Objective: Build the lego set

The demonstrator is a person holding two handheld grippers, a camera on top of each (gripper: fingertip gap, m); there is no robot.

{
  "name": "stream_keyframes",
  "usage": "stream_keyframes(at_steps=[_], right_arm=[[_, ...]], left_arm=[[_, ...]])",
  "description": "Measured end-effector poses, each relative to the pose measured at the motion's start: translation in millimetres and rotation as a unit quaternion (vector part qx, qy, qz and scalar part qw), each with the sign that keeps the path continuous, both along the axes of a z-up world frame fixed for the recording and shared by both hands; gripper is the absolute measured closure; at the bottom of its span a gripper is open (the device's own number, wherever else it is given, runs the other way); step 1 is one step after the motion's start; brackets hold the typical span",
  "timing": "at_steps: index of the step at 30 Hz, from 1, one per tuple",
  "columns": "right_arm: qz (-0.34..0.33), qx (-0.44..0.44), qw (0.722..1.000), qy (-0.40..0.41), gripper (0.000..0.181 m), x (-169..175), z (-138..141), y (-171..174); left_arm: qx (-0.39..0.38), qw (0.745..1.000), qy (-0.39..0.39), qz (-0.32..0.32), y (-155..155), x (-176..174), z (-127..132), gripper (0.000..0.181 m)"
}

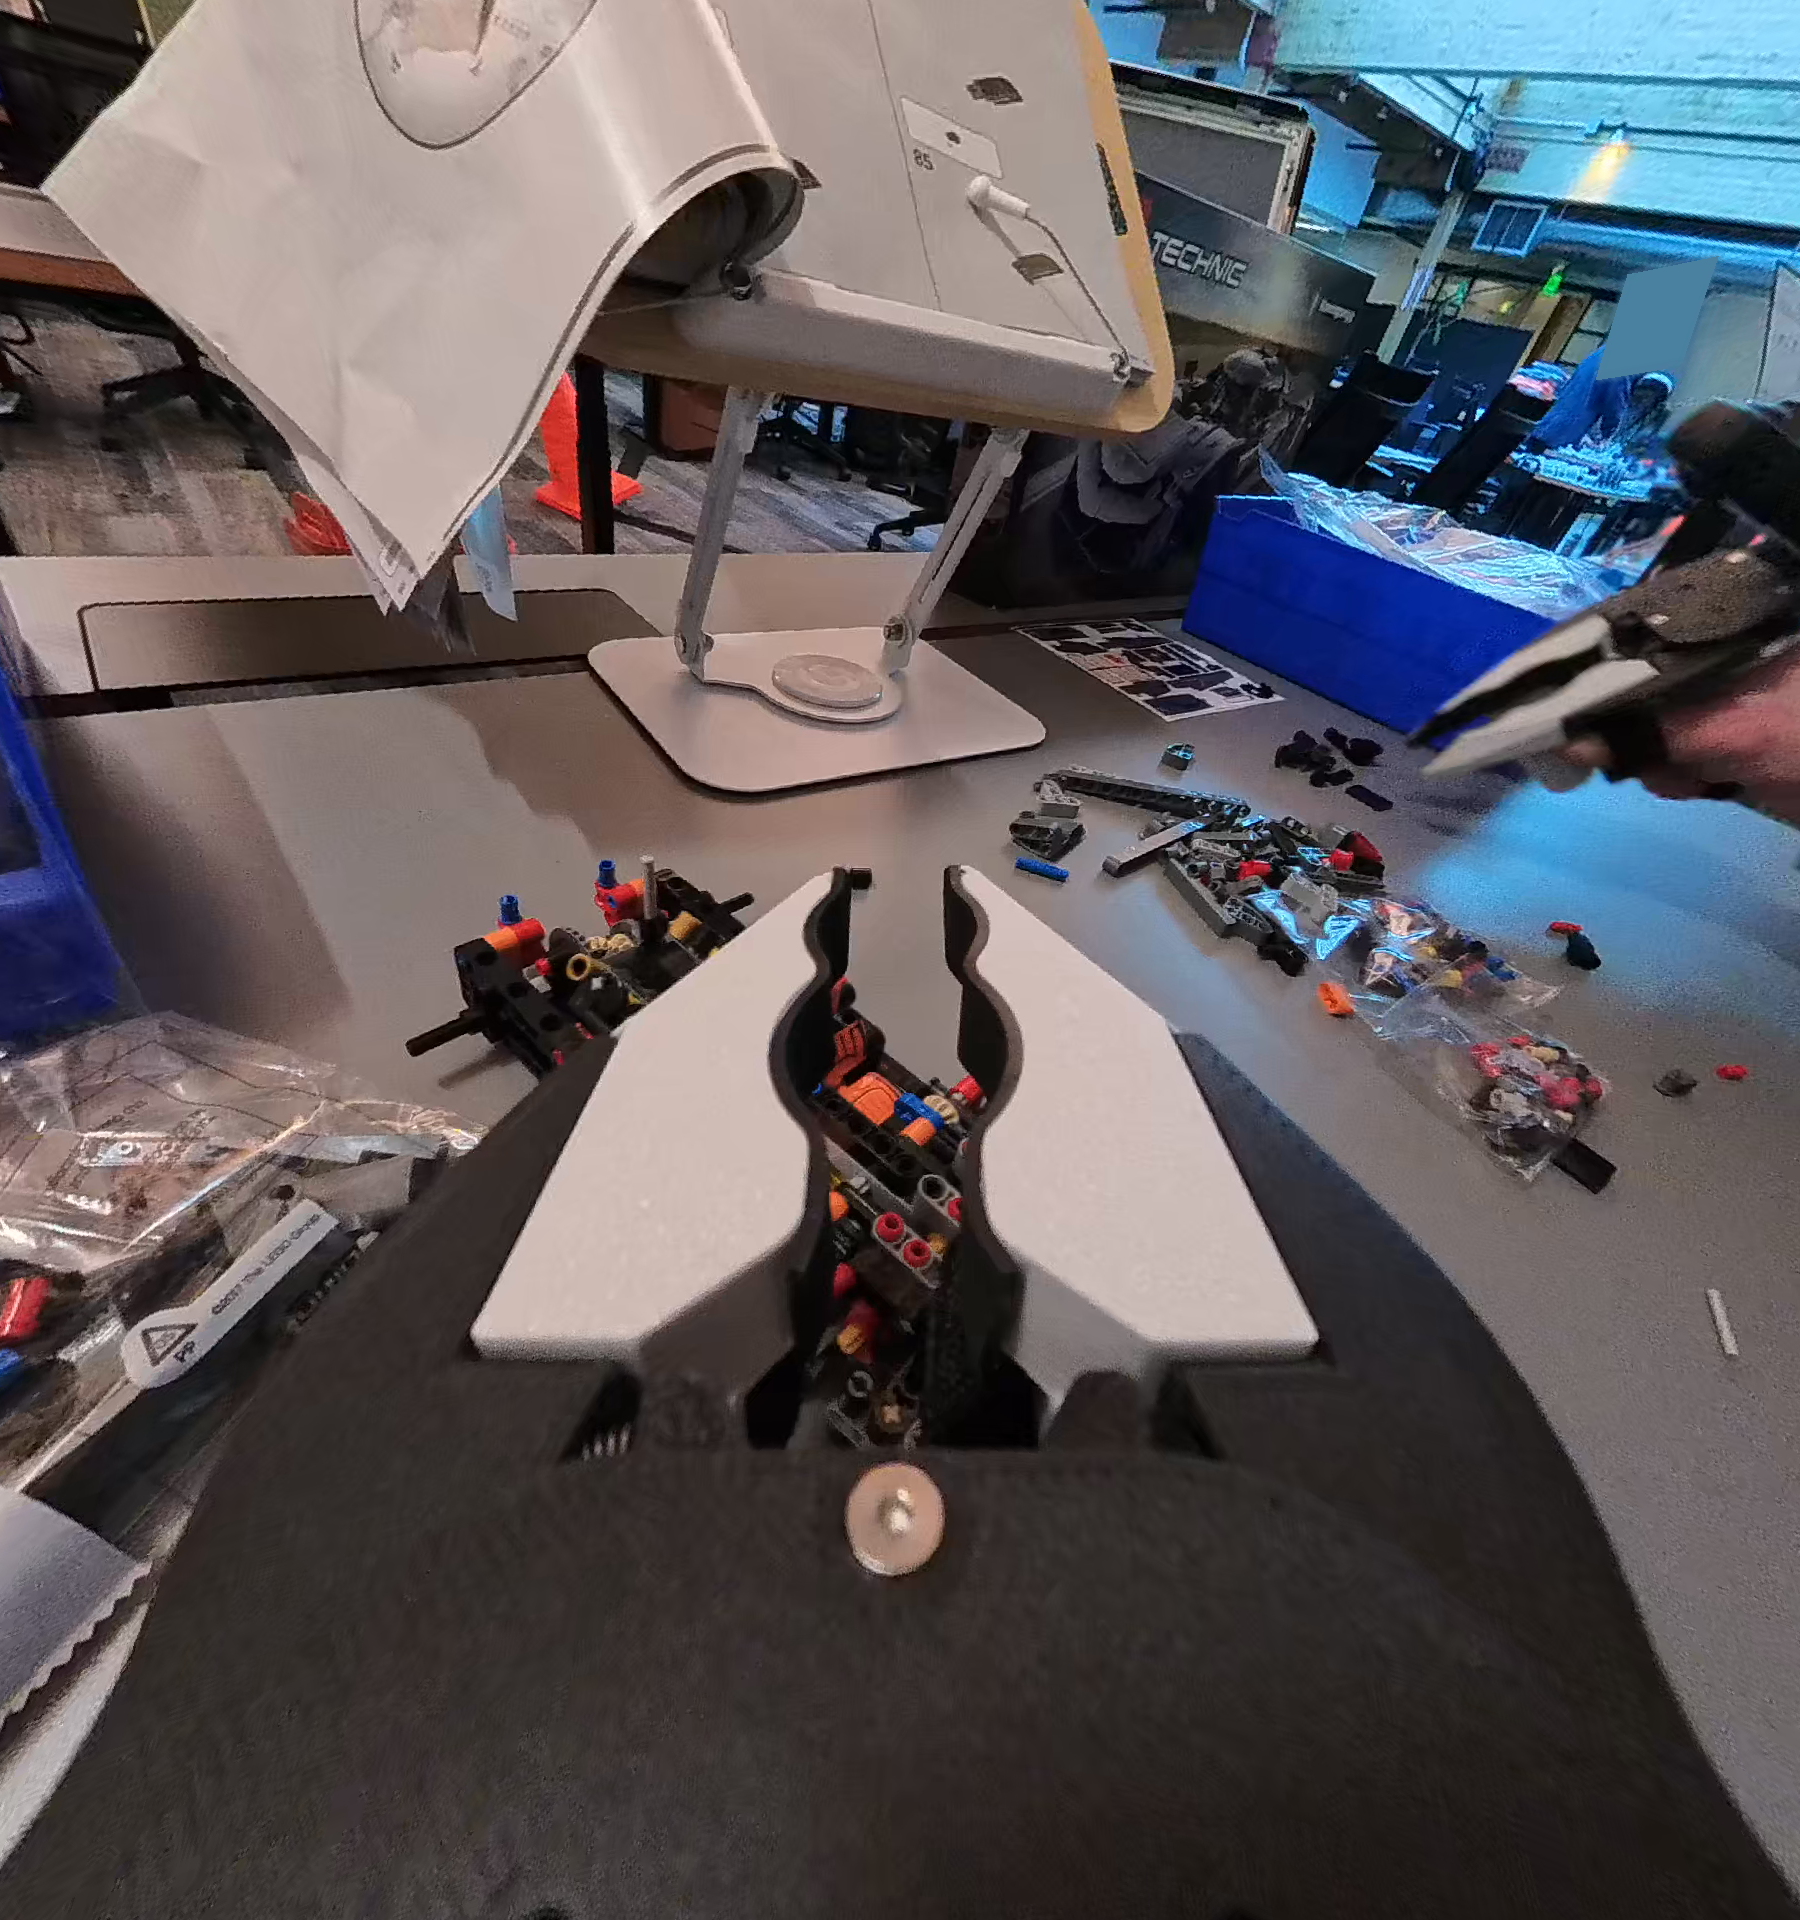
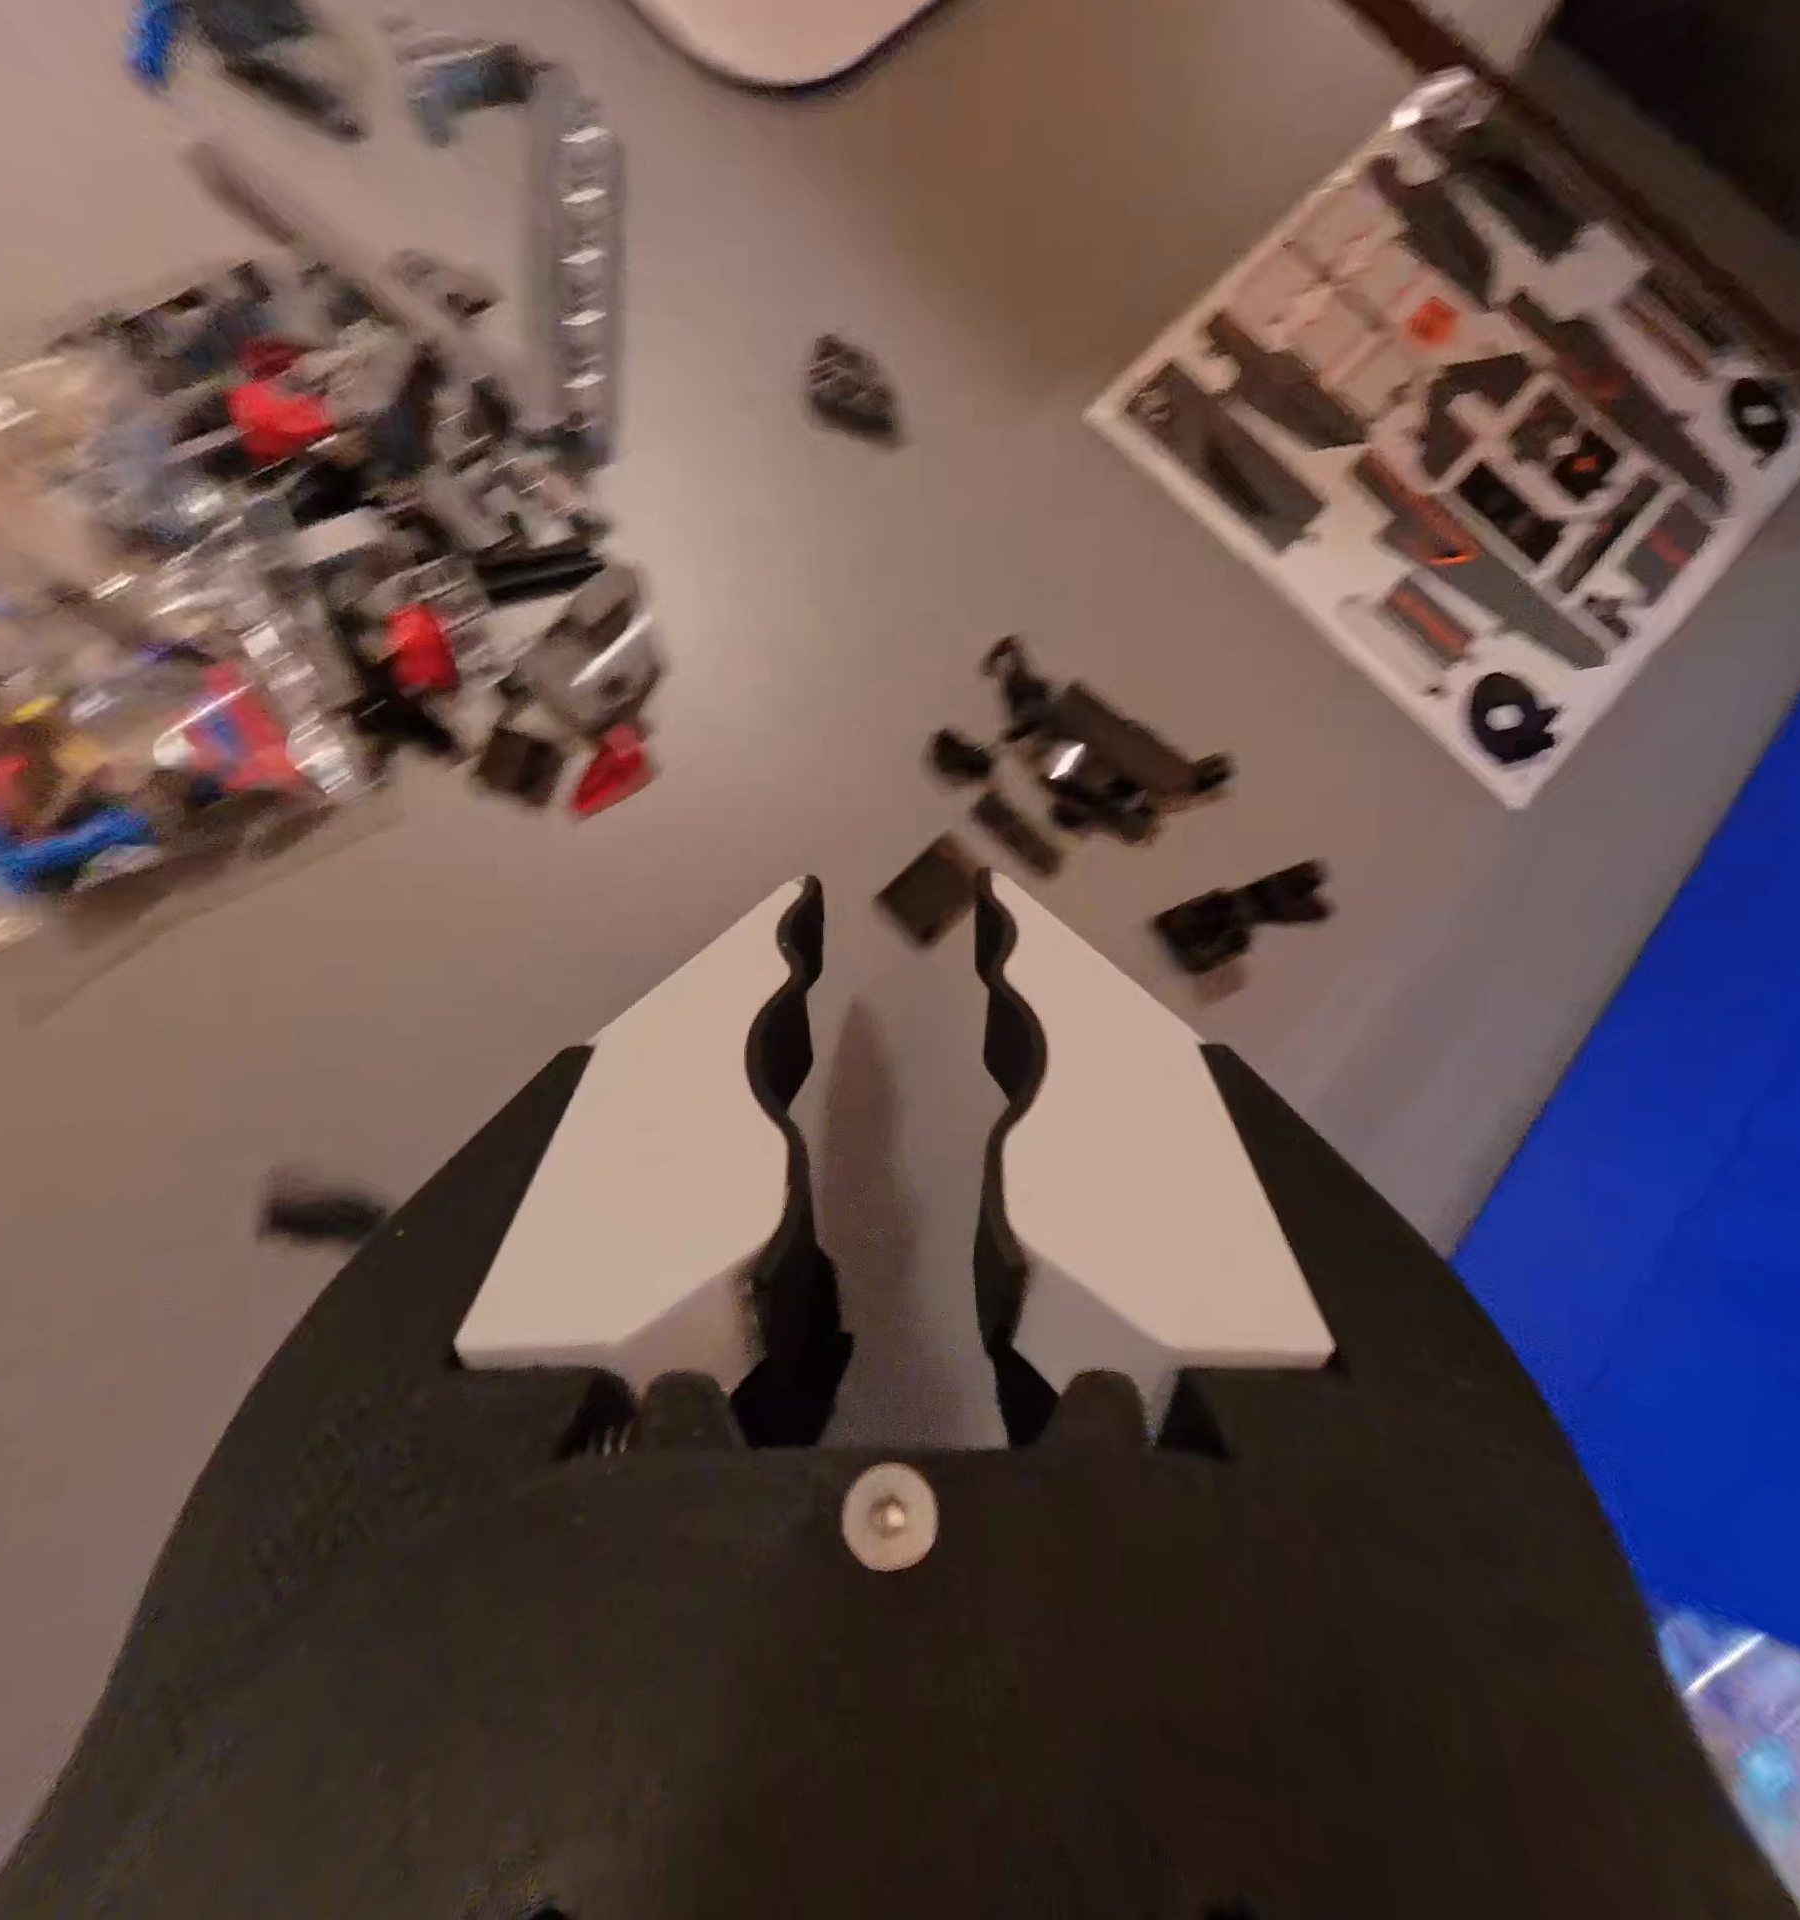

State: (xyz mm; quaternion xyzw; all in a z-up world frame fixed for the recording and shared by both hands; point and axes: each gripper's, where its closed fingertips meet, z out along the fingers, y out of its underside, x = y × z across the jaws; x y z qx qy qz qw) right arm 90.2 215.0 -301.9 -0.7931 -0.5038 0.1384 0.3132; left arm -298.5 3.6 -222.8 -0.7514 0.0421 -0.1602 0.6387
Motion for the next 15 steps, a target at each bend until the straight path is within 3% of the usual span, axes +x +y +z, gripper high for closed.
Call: stream_keyframes(at_steps=[4, 6, 10, 15], right_arm=[[0.116, -0.058, 0.992, -0.008, 0.158, -2, -4, -87], [0.171, -0.044, 0.984, -0.026, 0.157, 2, -12, -119], [0.206, -0.037, 0.977, -0.03, 0.154, 7, -22, -138], [0.24, -0.041, 0.969, -0.035, 0.171, 1, -31, -141]], left_arm=[[-0.001, 1.0, -0.005, -0.002, 2, -1, -2, 0.166], [-0.002, 1.0, -0.004, -0.006, 3, 1, -3, 0.166], [-0.001, 1.0, 0.0, -0.014, 2, 7, -1, 0.166], [0.009, 1.0, 0.007, -0.008, -4, 8, 7, 0.166]])
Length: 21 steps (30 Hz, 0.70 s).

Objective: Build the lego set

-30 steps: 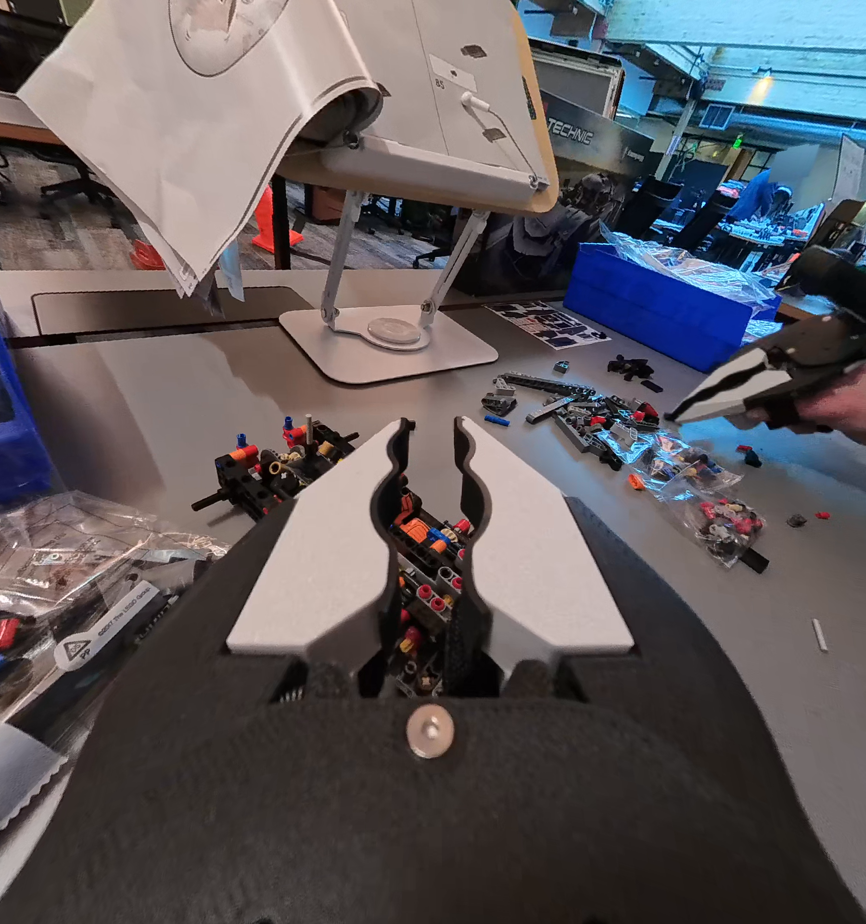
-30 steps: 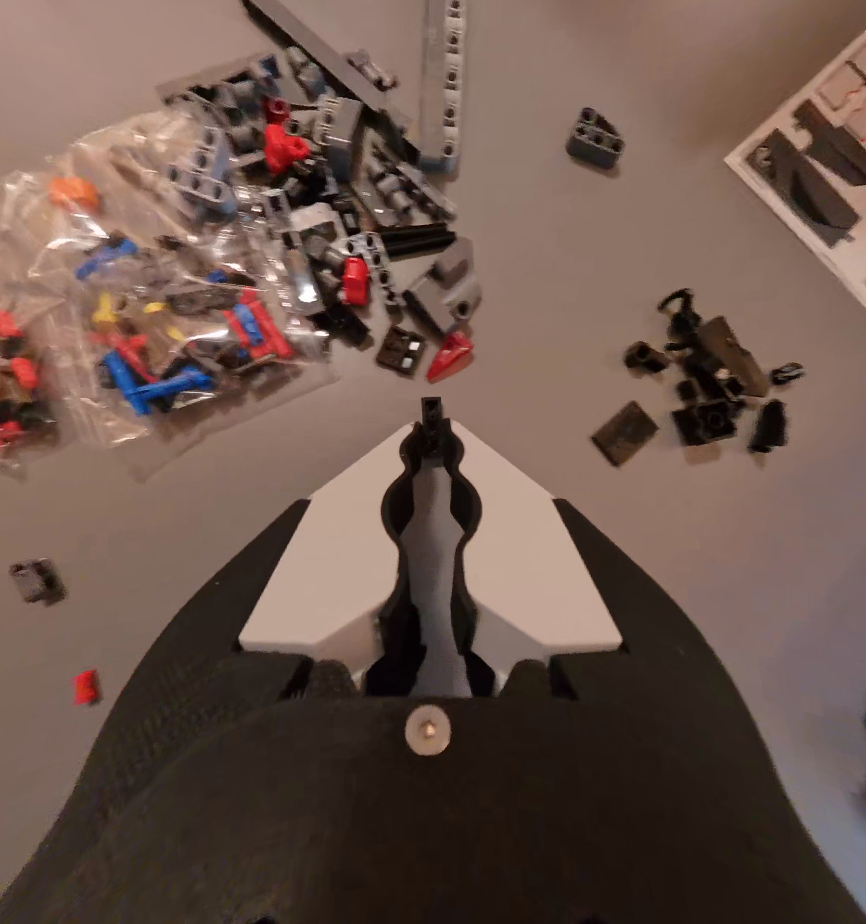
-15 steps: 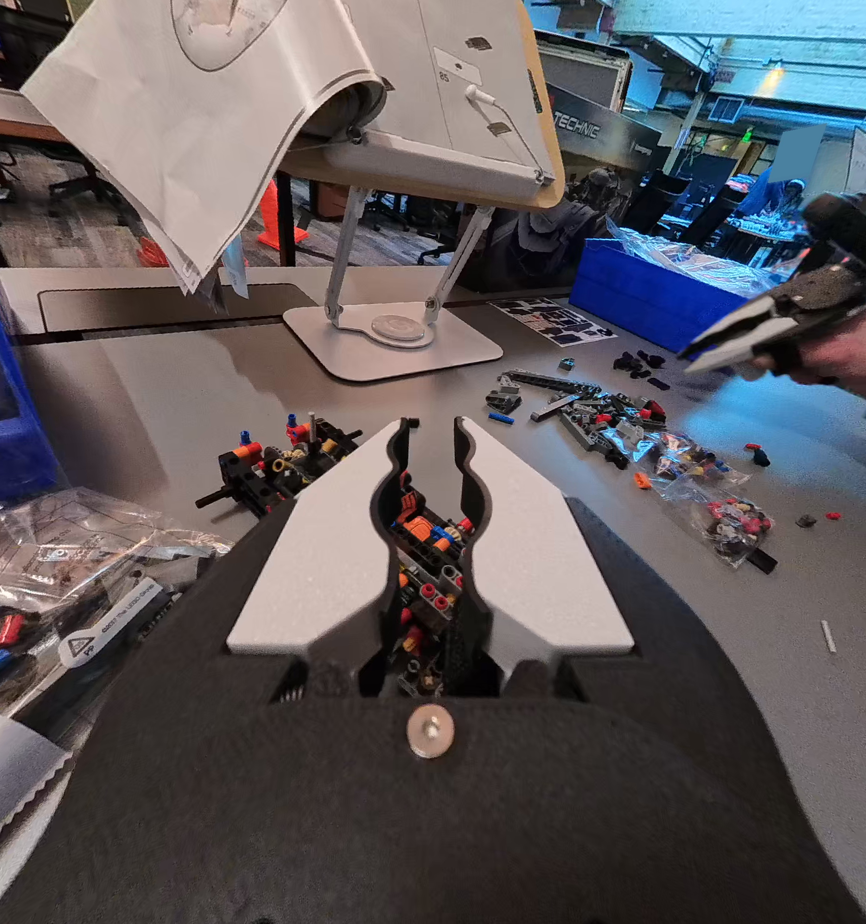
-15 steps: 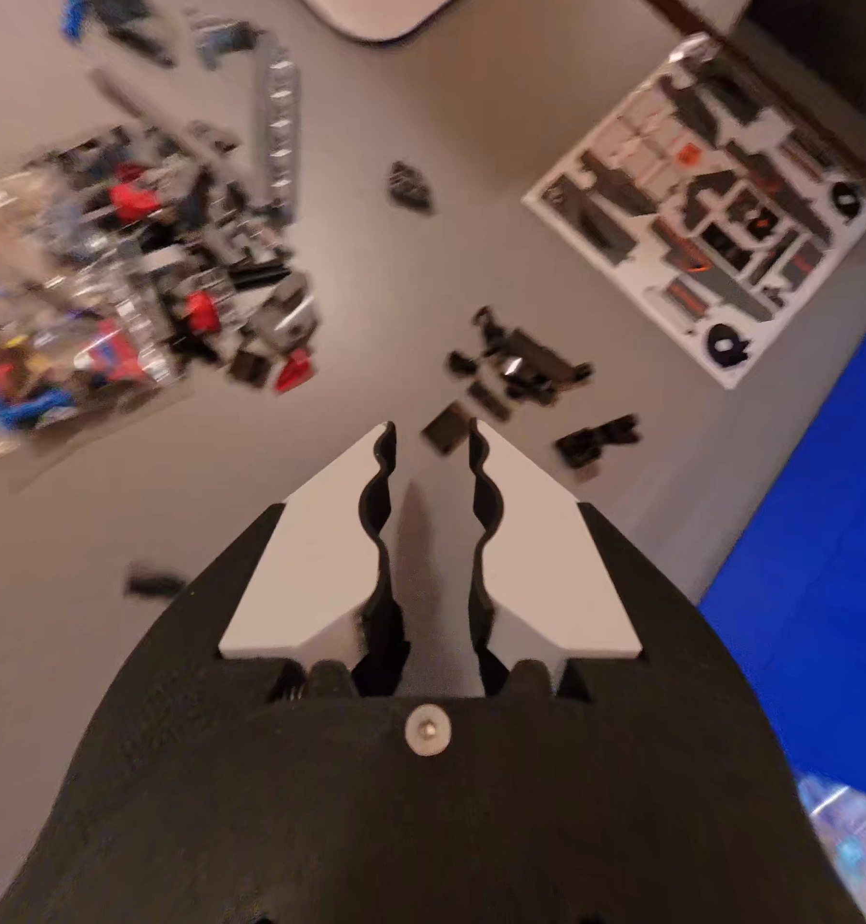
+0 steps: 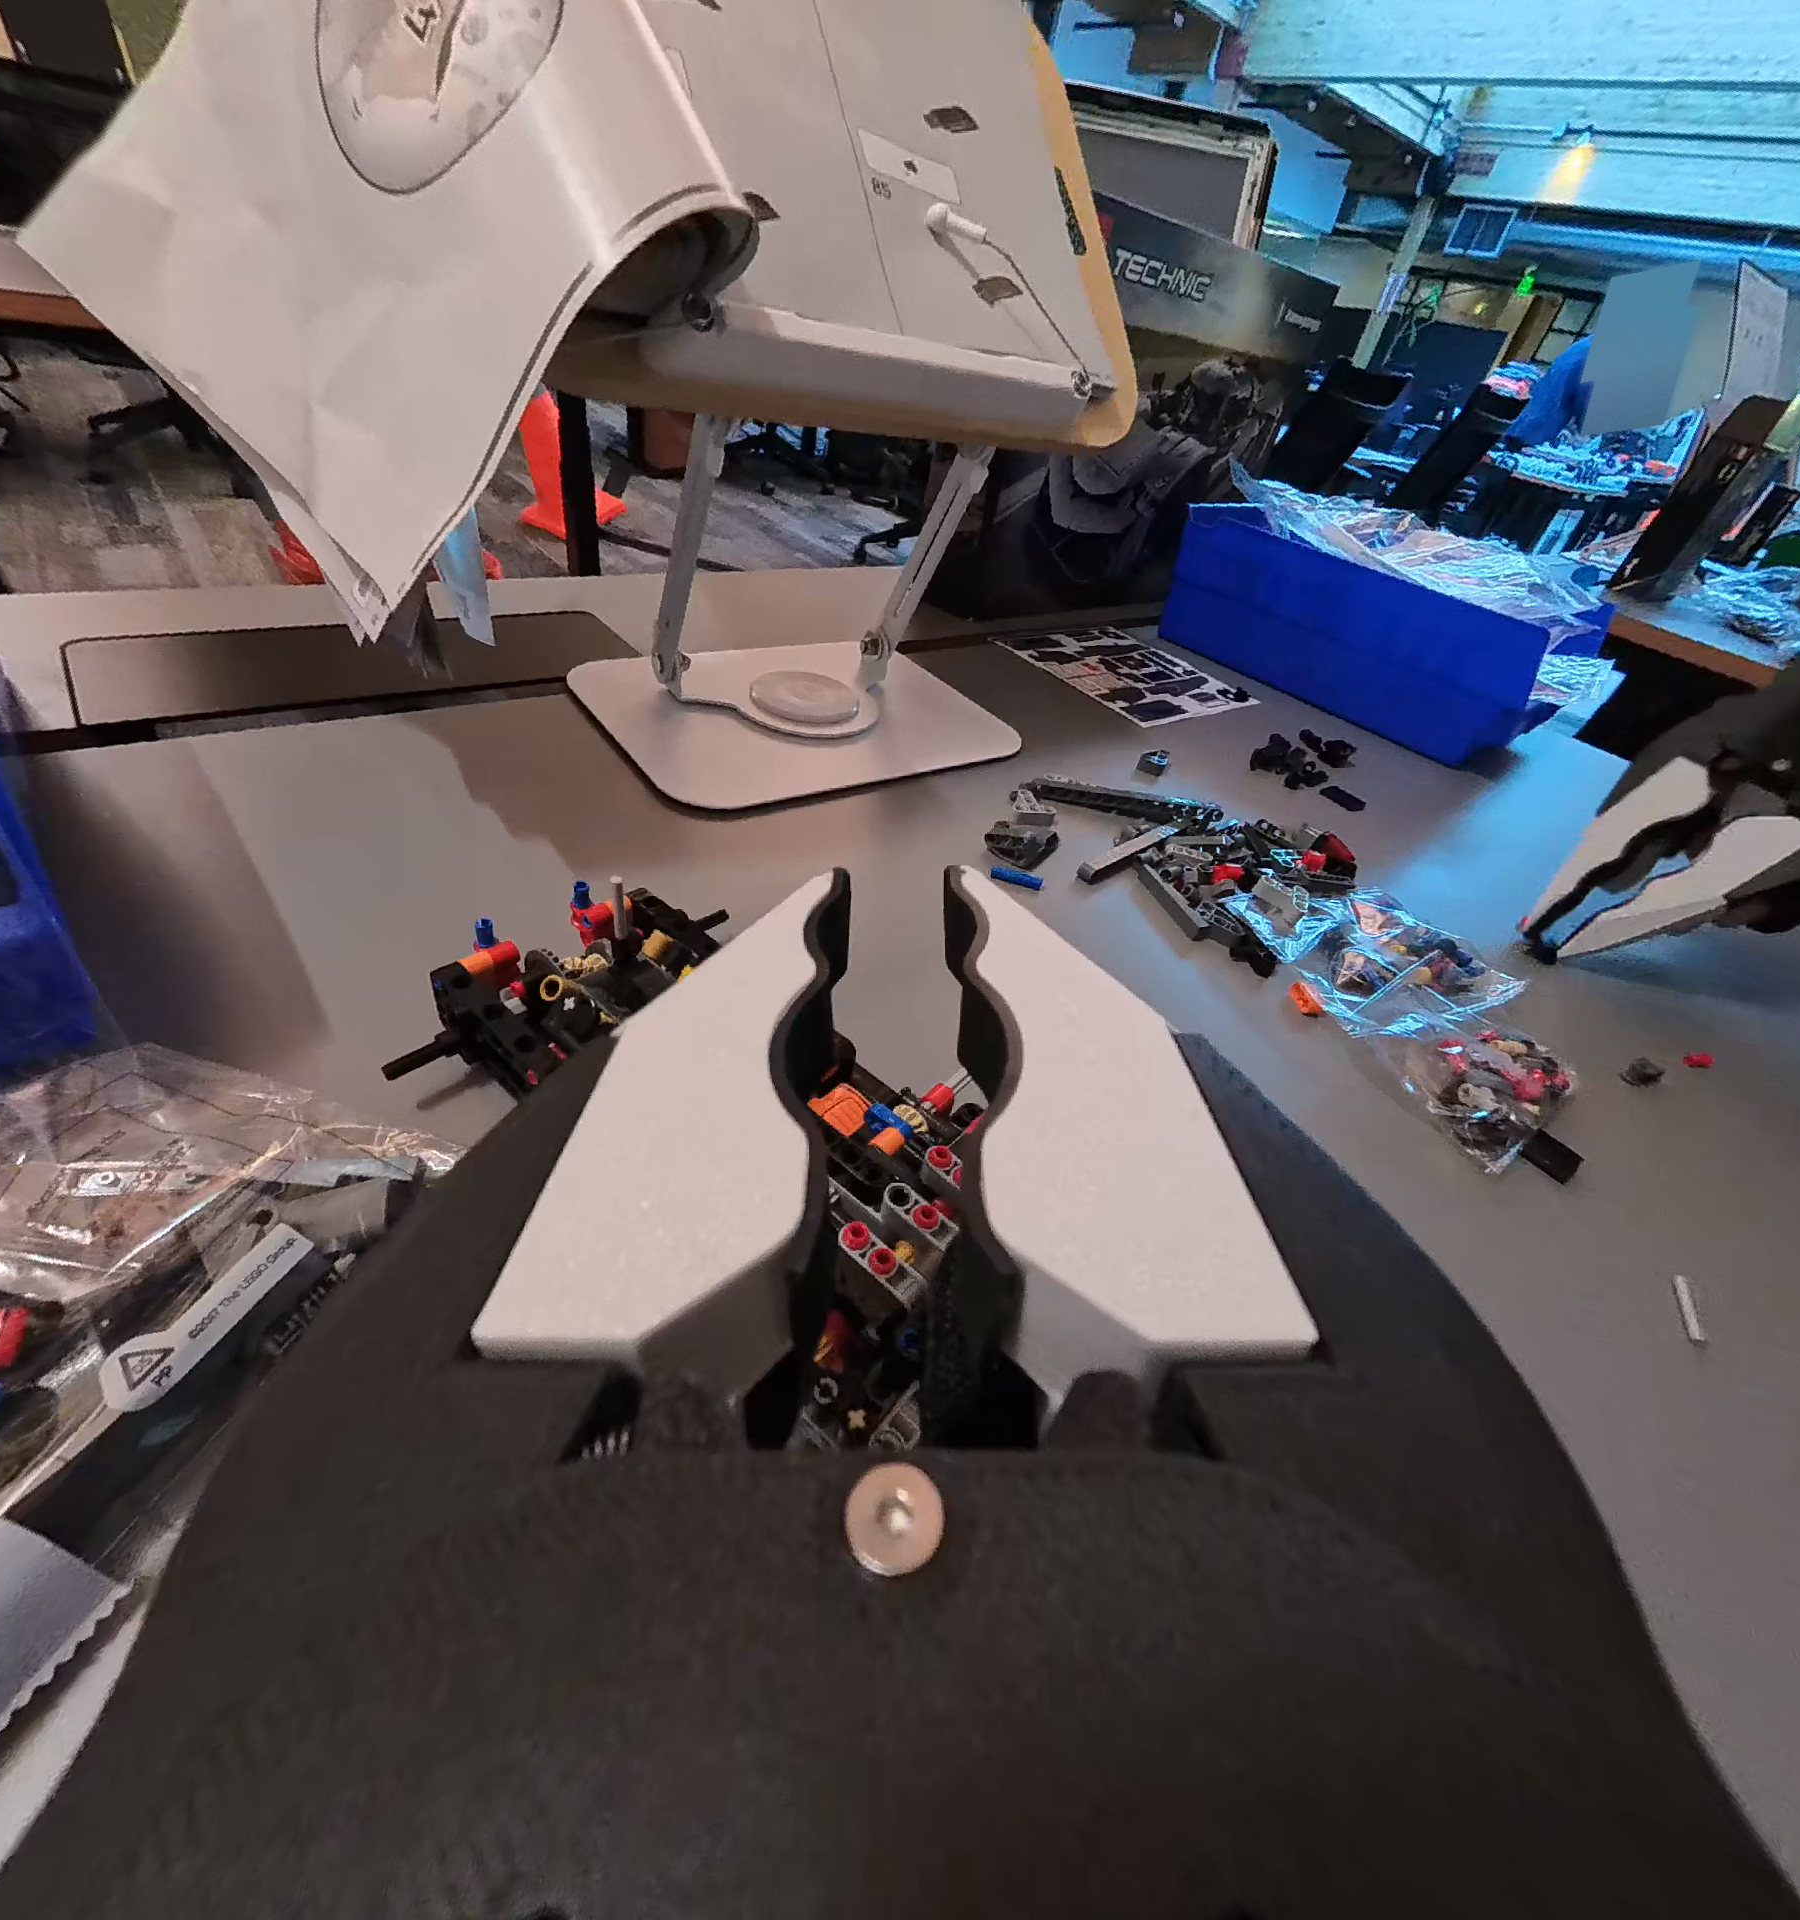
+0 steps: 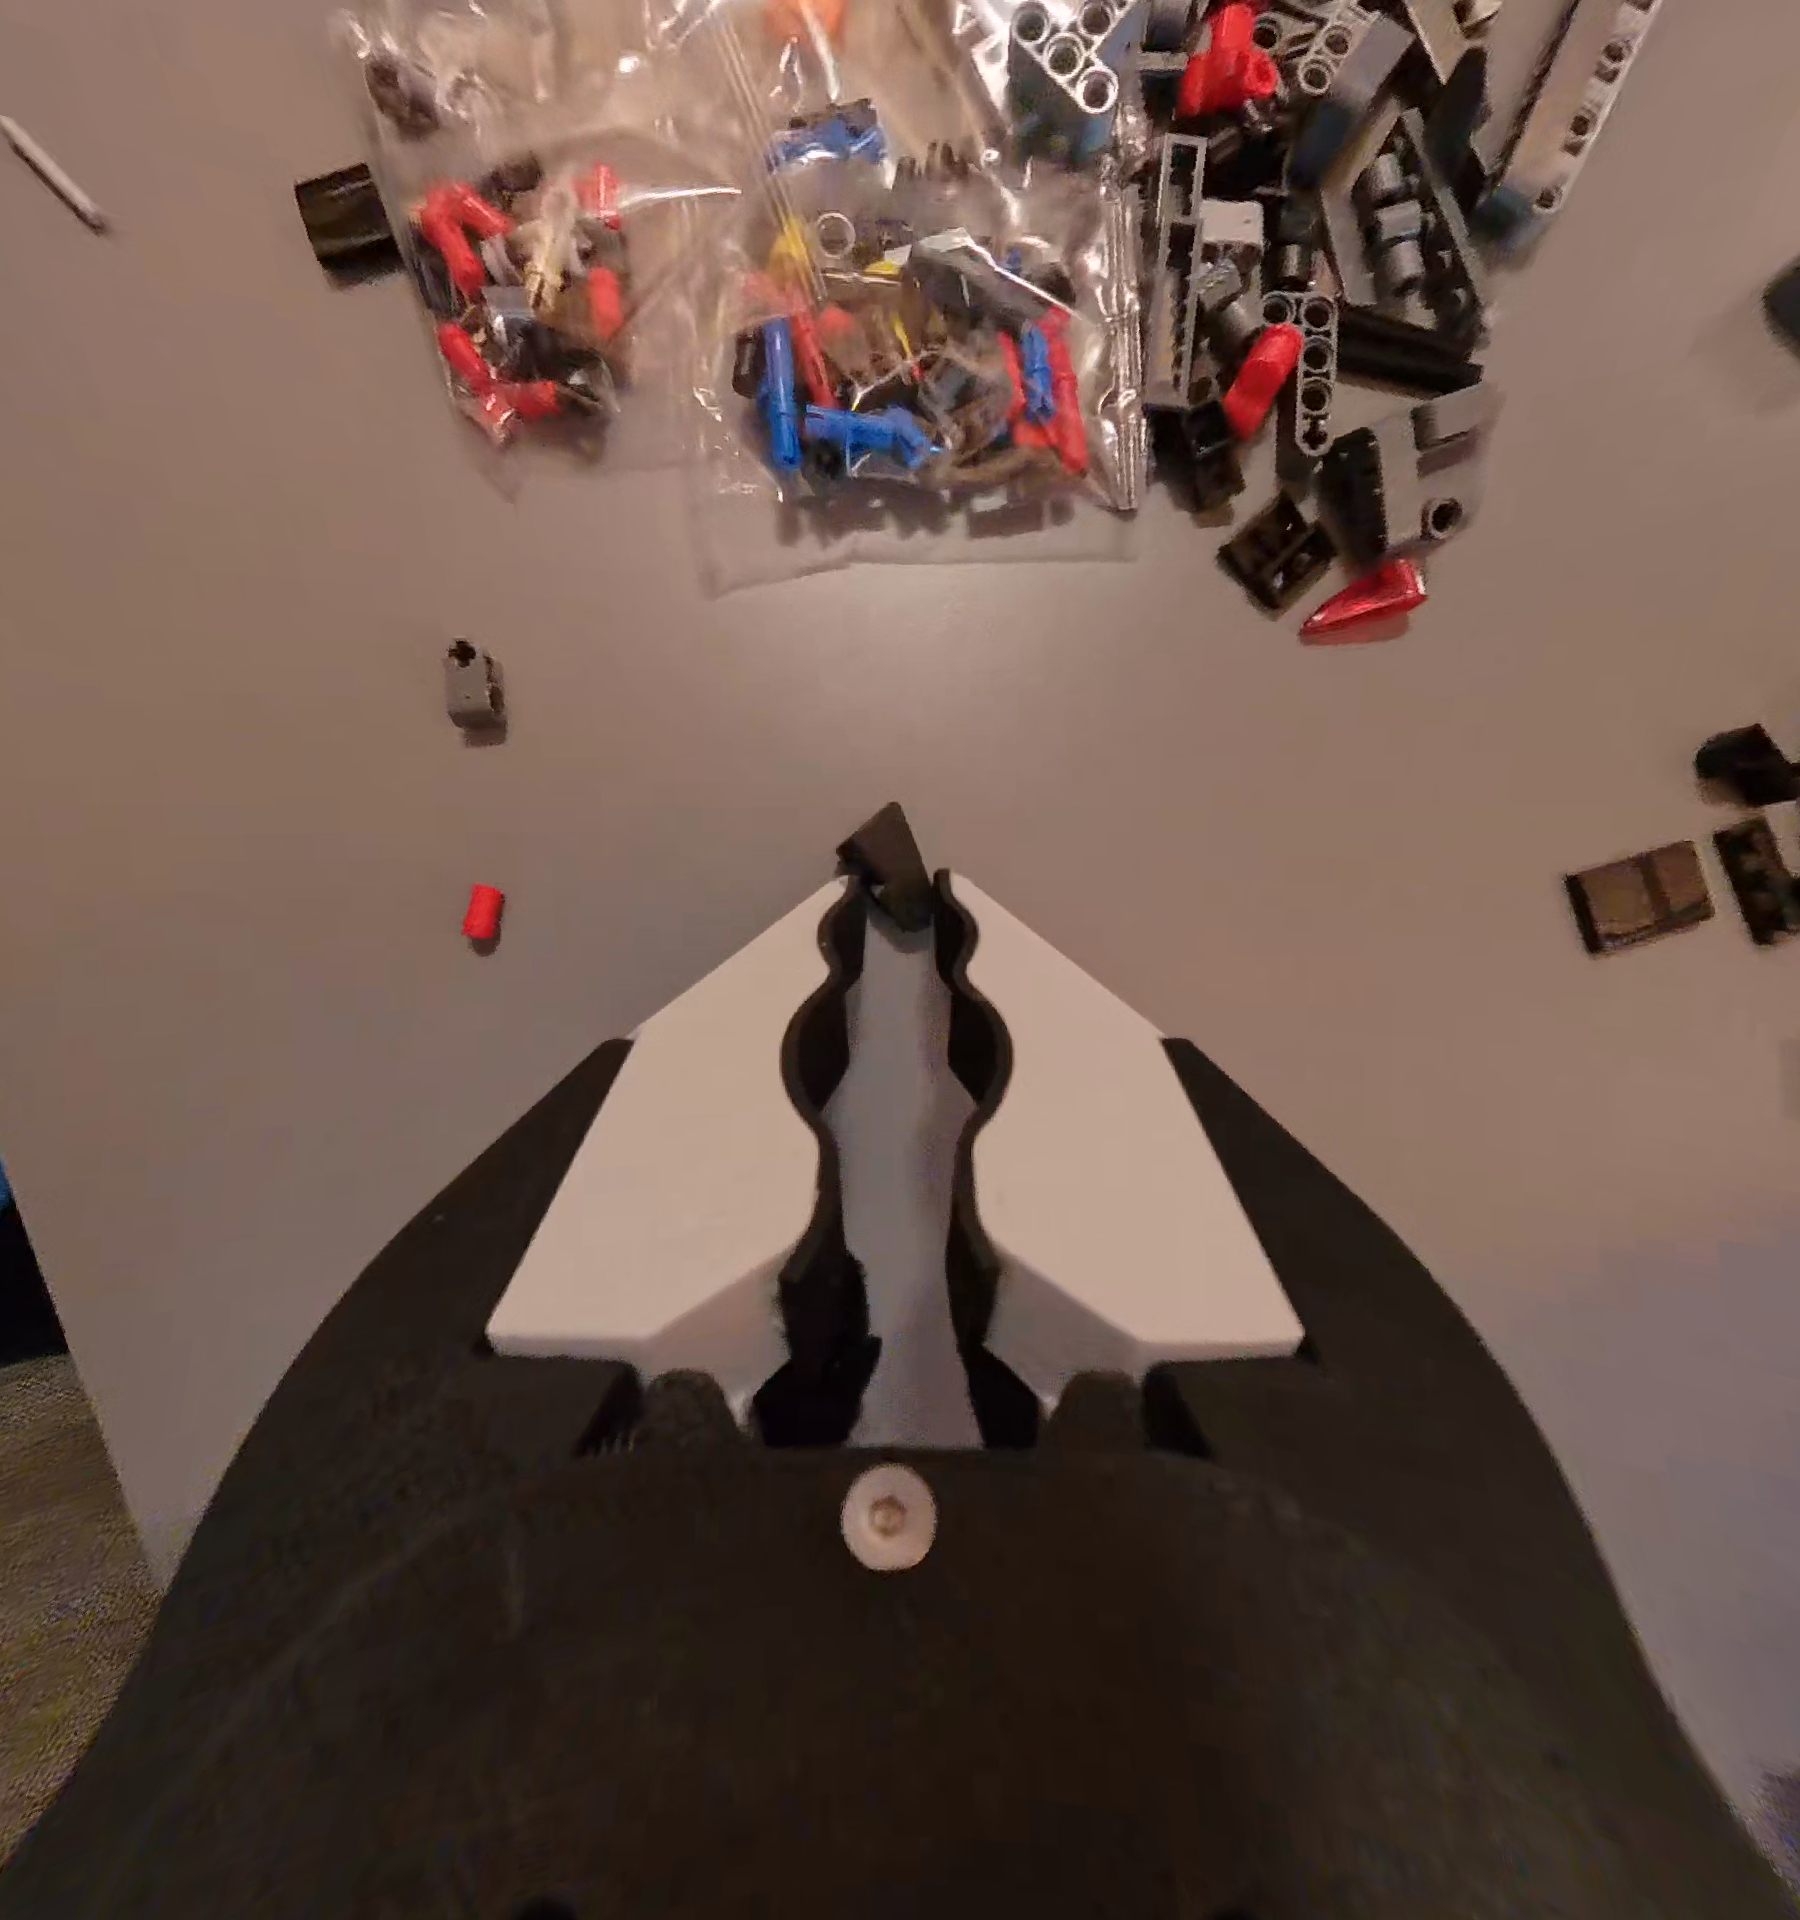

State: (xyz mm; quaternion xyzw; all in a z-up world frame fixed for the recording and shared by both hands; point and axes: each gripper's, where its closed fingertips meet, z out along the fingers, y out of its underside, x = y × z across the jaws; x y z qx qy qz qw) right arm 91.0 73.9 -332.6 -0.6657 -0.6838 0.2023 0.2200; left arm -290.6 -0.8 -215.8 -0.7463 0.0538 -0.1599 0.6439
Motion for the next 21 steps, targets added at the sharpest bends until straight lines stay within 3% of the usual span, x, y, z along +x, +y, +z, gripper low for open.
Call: stream_keyframes(at_steps=[4, 8, 12, 14, 17, 21], right_arm=[[-0.036, 0.006, 0.999, 0.015, 0.174, -4, 3, 27], [-0.12, 0.039, 0.991, 0.046, 0.174, -5, 16, 90], [-0.186, 0.055, 0.98, 0.045, 0.171, 6, 10, 144], [-0.209, 0.062, 0.975, 0.034, 0.141, 12, 7, 157], [-0.193, 0.086, 0.975, 0.062, 0.148, 5, 25, 152], [-0.08, 0.068, 0.99, 0.094, 0.16, -40, 44, 102]], left_arm=[[0.001, 1.0, 0.002, -0.002, 1, 3, 1, 0.166], [-0.006, 1.0, 0.01, -0.01, 5, 11, -2, 0.166], [-0.002, 0.998, 0.055, -0.009, 4, 18, 8, 0.166], [-0.001, 0.997, 0.073, -0.024, 2, 29, 20, 0.165], [-0.001, 0.992, 0.107, -0.065, 3, 65, 31, 0.164], [-0.015, 0.981, 0.119, -0.155, 11, 145, 29, 0.161]])
